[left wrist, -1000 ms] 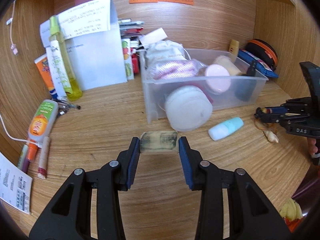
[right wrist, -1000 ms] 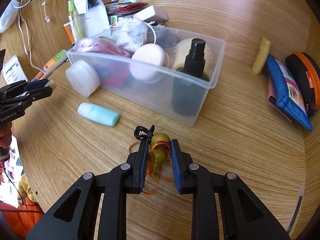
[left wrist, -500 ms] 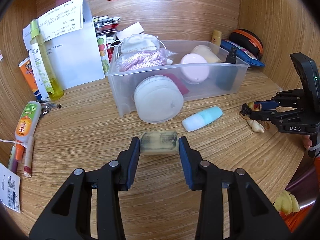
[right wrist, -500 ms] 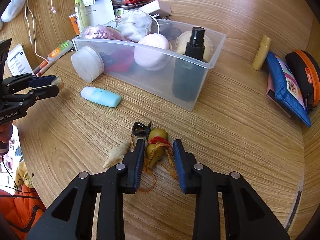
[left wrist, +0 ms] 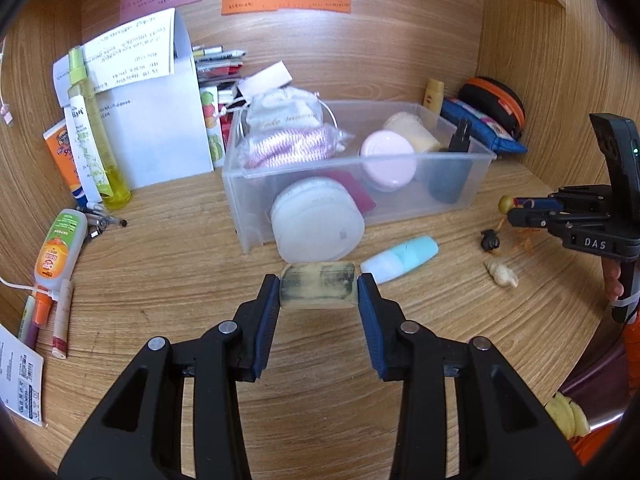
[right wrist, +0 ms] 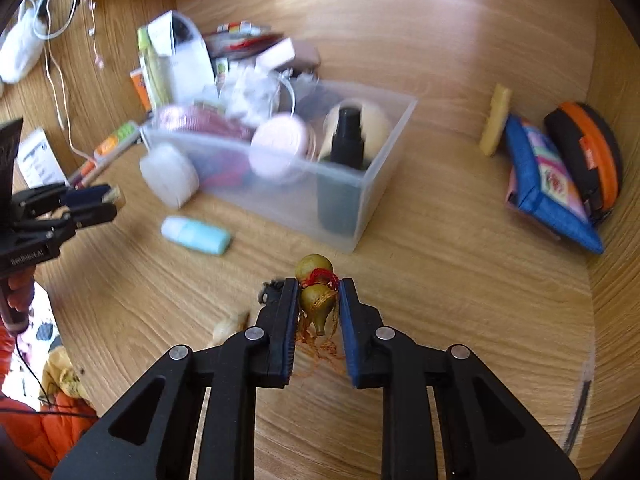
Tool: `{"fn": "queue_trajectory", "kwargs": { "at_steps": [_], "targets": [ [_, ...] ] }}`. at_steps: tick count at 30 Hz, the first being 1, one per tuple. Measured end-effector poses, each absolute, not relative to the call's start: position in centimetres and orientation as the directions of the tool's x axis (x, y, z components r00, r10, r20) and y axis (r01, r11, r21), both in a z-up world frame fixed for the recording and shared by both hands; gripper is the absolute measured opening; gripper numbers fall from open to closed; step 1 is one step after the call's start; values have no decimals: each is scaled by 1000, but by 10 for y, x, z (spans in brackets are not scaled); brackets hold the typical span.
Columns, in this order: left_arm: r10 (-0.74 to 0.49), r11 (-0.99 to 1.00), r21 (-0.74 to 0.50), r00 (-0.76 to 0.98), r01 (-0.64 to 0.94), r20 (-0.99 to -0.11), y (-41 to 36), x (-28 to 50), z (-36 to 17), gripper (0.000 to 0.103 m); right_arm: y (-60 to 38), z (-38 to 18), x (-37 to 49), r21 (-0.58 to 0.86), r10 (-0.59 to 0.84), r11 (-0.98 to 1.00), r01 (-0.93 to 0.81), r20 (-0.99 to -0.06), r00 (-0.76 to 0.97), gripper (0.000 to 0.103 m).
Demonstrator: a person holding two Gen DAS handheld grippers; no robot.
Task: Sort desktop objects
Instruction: 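Lift and carry the gourd keychain and soap bar over the clear box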
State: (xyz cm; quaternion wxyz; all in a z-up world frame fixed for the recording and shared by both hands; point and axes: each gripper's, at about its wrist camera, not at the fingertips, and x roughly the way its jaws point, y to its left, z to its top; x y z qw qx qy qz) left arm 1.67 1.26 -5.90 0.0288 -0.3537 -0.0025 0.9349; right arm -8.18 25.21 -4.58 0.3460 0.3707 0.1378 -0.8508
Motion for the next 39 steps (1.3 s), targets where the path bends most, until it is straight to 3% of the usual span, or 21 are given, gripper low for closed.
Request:
{"fn": "queue_trajectory", "kwargs": {
  "at_steps": [23, 33, 39],
  "targets": [
    [32, -999, -29, -840, -19, -542, 6, -18, 1, 39, 202, 41, -101, 43, -615, -689, 723, -562, -553, 18],
    [34, -998, -60, -861, -4, -507, -9, -52, 19, 39, 150, 39, -125, 74, -628, -685, 725, -564, -536, 18],
    [34, -996, -87, -845, 14, -534, -16, -75, 9, 39, 126, 22, -138, 83, -602, -709, 700, -588, -540, 18]
  ]
}}
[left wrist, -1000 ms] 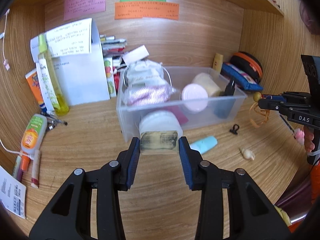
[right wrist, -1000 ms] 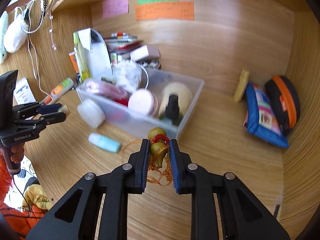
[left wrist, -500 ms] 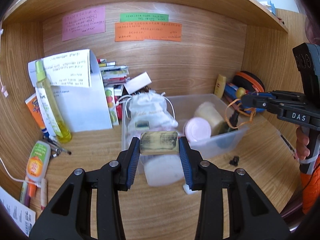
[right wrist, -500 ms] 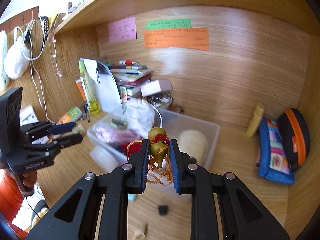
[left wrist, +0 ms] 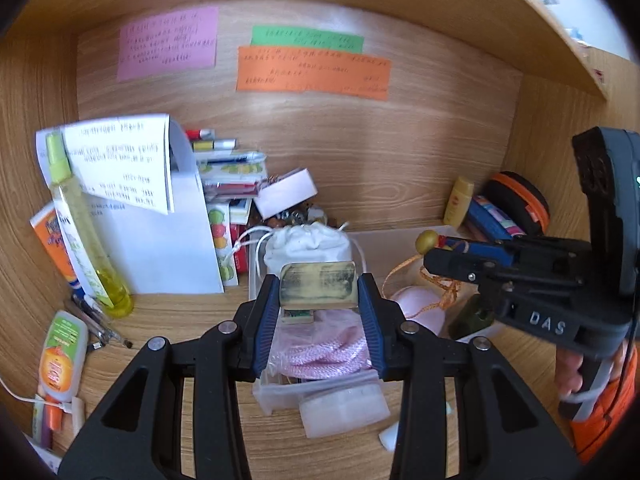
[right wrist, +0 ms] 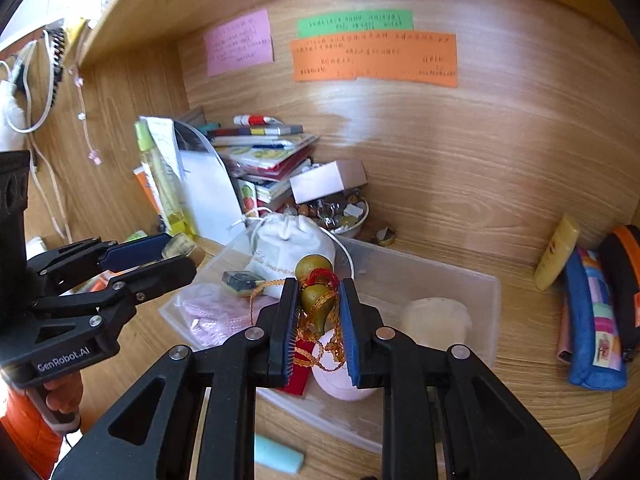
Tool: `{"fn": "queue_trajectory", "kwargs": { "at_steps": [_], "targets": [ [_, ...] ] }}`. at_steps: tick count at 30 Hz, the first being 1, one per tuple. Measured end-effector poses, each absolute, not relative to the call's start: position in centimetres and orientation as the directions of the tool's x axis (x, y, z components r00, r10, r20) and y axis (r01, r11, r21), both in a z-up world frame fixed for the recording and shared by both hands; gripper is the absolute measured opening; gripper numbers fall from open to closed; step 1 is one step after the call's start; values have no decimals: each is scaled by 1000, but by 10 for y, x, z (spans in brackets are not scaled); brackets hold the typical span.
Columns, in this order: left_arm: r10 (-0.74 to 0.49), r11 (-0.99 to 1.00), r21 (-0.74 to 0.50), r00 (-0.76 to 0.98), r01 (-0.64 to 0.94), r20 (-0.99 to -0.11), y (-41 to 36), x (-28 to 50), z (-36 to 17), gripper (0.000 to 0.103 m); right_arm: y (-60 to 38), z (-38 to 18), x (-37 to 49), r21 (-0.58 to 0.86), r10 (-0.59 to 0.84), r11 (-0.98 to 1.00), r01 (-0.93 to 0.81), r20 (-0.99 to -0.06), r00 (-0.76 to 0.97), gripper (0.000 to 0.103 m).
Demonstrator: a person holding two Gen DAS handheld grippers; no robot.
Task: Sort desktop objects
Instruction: 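Lift and carry the gourd keychain and soap bar over the clear box, then release the gourd keychain with the right gripper while the left lowers the soap bar into the box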
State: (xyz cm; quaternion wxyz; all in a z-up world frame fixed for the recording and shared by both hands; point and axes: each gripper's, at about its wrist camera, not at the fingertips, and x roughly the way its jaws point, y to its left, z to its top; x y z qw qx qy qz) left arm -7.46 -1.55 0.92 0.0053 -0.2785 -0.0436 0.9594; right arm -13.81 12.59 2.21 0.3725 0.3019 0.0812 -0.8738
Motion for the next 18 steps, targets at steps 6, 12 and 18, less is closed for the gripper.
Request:
{"fn": "queue_trajectory", "kwargs": {
  "at_steps": [6, 12, 18],
  "targets": [
    [36, -993, -109, -822, 32, -568, -23, -88, -17, 39, 112, 2, -141, 82, -596, -690, 719, -627, -501, 18],
    [65, -991, -132, -823, 12, -564, -25, -91, -29, 39, 102, -12, -135, 38, -579, -671, 741, -651, -491, 18],
    [60, -993, -116, -830, 6, -554, -25, -88, -29, 40, 100, -22, -138, 35, -560, -670, 741, -679, -475, 18]
  ]
}}
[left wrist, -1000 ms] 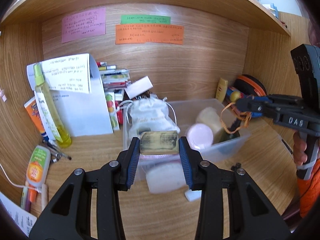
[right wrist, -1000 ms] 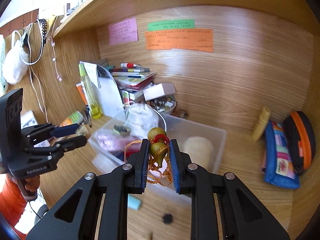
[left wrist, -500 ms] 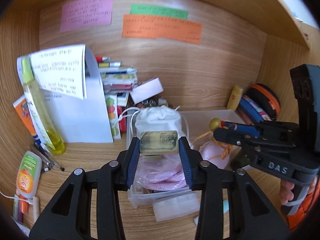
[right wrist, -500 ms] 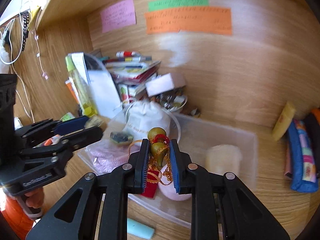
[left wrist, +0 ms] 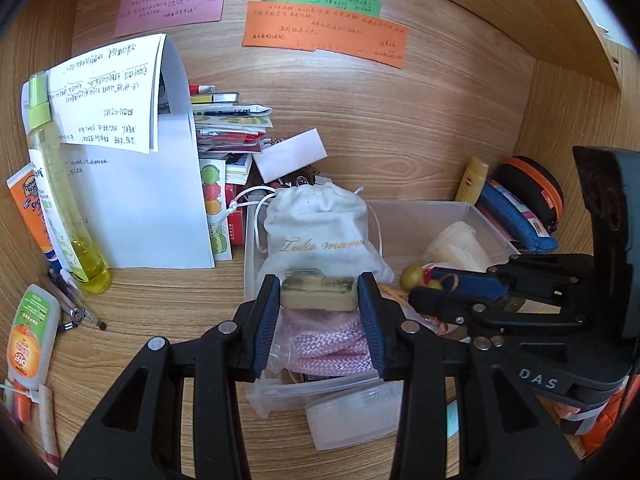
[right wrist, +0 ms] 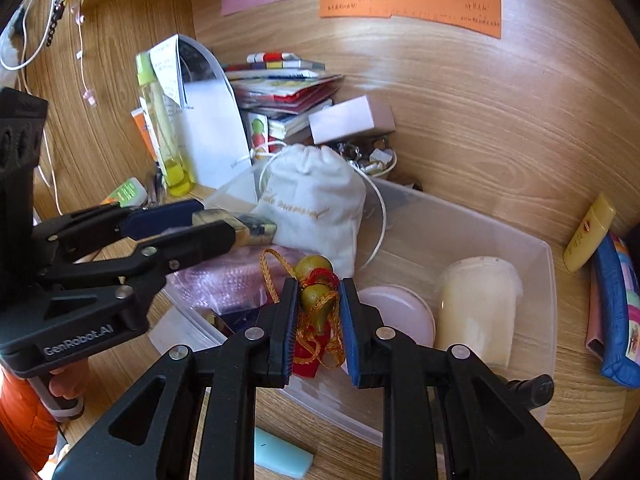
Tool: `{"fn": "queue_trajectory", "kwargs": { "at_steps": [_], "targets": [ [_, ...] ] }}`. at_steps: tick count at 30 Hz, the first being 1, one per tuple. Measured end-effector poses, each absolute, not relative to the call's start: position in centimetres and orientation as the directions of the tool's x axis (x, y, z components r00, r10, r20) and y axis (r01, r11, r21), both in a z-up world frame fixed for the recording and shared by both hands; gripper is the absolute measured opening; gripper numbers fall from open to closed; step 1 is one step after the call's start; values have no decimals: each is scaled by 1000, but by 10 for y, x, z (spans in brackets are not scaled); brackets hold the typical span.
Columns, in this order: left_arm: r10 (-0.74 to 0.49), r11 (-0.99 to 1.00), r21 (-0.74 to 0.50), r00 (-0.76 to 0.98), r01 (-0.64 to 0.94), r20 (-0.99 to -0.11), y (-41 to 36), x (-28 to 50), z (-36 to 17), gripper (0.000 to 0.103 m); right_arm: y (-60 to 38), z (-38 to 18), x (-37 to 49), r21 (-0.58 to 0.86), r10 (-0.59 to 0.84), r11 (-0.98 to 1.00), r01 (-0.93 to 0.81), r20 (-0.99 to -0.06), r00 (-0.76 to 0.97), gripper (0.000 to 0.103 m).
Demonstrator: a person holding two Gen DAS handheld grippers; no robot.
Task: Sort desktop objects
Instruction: 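Release the gourd keychain with the right gripper while the left lowers the soap bar into the box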
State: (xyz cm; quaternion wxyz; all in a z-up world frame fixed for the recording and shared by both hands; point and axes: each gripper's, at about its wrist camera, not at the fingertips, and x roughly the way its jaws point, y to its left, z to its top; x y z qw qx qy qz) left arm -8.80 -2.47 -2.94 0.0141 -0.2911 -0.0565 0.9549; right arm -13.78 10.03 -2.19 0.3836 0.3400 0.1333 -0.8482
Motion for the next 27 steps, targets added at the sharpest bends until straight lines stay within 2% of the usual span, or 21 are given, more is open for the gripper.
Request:
{"fn": "queue_trajectory", "kwargs": {
  "at_steps": [7, 12, 15, 17, 21, 25, 27],
  "targets": [
    [0, -999, -36, -858, 22, -514, -16, -78, -28, 39, 97, -26, -138, 16, -544, -688, 726, -674, -500, 18],
    [11, -999, -40, -861, 11, -509, -15, -78, -28, 40, 101, -25, -139, 15, -540, -699, 715, -666, -514, 19],
    [15, -999, -51, -868, 12, -496, -16, -76, -27, 40, 103, -24, -139, 15, -537, -708, 706, -661, -524, 25],
    [9, -998, -55, -876, 20, -482, -18, -73, -26, 40, 105, -23, -140, 19, -541, -712, 702, -653, -531, 33],
    [17, -997, -79, -886, 22, -464, -21, -68, -24, 44, 108, -17, -137, 11, -547, -717, 697, -629, -552, 33],
    [-49, -995, -56, -889, 83, -455, -19, -63, -21, 44, 112, -9, -133, 25, -567, -710, 704, -613, -550, 35],
    [-32, -993, -86, -887, 80, -461, -21, -59, -21, 44, 115, -4, -132, 32, -574, -713, 700, -599, -558, 37]
  ]
}}
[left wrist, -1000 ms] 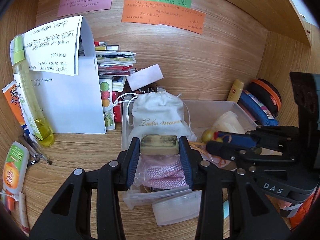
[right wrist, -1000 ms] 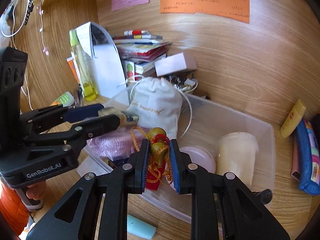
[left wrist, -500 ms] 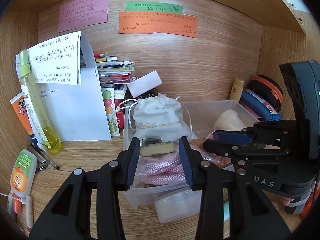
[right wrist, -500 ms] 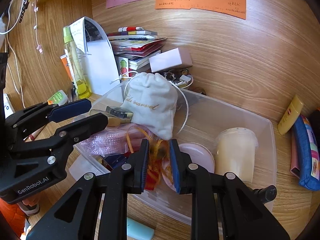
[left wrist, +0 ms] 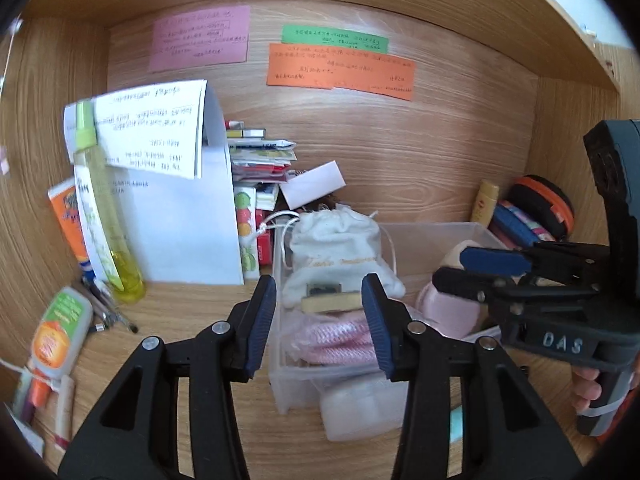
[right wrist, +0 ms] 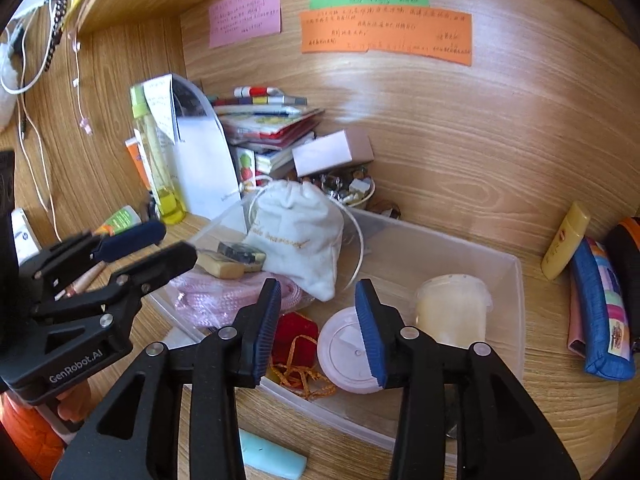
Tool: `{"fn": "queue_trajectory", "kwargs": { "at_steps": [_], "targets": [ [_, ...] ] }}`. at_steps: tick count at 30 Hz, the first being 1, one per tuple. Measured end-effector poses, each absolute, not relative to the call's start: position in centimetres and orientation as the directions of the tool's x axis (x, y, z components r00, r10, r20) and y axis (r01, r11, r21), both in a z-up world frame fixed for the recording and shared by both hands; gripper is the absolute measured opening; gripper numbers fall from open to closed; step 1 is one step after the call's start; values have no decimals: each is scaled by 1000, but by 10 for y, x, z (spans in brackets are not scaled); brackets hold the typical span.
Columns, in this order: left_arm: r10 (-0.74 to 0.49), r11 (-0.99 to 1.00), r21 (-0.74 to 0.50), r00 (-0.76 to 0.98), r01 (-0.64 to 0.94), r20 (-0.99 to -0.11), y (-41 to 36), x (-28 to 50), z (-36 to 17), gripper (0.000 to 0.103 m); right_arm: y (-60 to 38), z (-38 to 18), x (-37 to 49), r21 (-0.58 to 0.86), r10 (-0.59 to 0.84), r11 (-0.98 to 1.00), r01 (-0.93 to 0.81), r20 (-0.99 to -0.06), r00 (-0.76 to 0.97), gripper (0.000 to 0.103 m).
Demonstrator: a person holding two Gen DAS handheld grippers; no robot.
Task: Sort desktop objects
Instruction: 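Release the gourd keychain with the right gripper while the left lowers the soap bar into the box, then move the right gripper toward the beige seashell while the left approaches the white round tub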
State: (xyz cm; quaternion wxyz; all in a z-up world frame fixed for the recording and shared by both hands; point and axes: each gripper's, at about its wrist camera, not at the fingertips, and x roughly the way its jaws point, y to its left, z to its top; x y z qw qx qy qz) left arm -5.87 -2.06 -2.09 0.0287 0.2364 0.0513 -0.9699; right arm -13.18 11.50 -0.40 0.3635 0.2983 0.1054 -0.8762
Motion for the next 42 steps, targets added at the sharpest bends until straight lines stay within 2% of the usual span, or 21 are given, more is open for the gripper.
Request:
{"fn": "queue_trajectory", "kwargs": {
  "at_steps": [3, 7, 9, 11, 14, 15, 17, 19, 24, 29, 34, 38, 42],
  "targets": [
    [-20, -990, -113, -877, 85, -481, -20, -52, -21, 44, 120, 3, -130, 37, -578, -720, 693, -584, -569, 38],
    [-36, -992, -87, -867, 91, -497, -11, -41, -19, 45, 127, 12, -122, 42, -583, -724, 689, -570, -579, 40],
    [-40, -992, -81, -865, 92, -500, -7, -36, -18, 56, 131, 16, -116, 43, -591, -720, 693, -561, -579, 46],
    [-40, -993, -73, -867, 88, -497, -2, -31, -17, 59, 137, 19, -106, 27, -592, -720, 693, -545, -594, 54],
    [-33, -995, -69, -868, 77, -496, 3, -24, -16, 60, 146, 19, -90, -7, -592, -717, 697, -523, -613, 57],
    [-29, -994, -73, -867, 75, -498, 4, -22, -16, 66, 148, 18, -85, -23, -590, -714, 700, -519, -618, 58],
    [-33, -994, -77, -871, 82, -491, 7, -18, -15, 76, 155, 14, -77, -42, -578, -720, 692, -515, -633, 69],
    [-54, -993, -65, -881, 96, -471, 9, -11, -15, 78, 163, 10, -70, -52, -570, -724, 688, -517, -638, 71],
    [-45, -991, -88, -878, 99, -476, 9, 0, -17, 91, 185, -1, -57, -82, -542, -732, 676, -533, -650, 71],
    [16, -987, -146, -849, 72, -528, 11, 4, -29, 92, 202, -20, -53, -88, -509, -742, 665, -571, -644, 71],
    [-16, -993, -87, -820, 79, -572, 22, 4, -46, 96, 214, -39, -47, -63, -499, -734, 676, -625, -600, 71],
    [-36, -995, -54, -787, 88, -615, 27, -7, -59, 96, 213, -51, -42, -100, -481, -712, 695, -652, -586, 71],
    [-56, -993, -40, -762, 107, -646, 31, -21, -66, 96, 213, -61, -43, -73, -481, -690, 721, -698, -531, 71]
  ]
}}
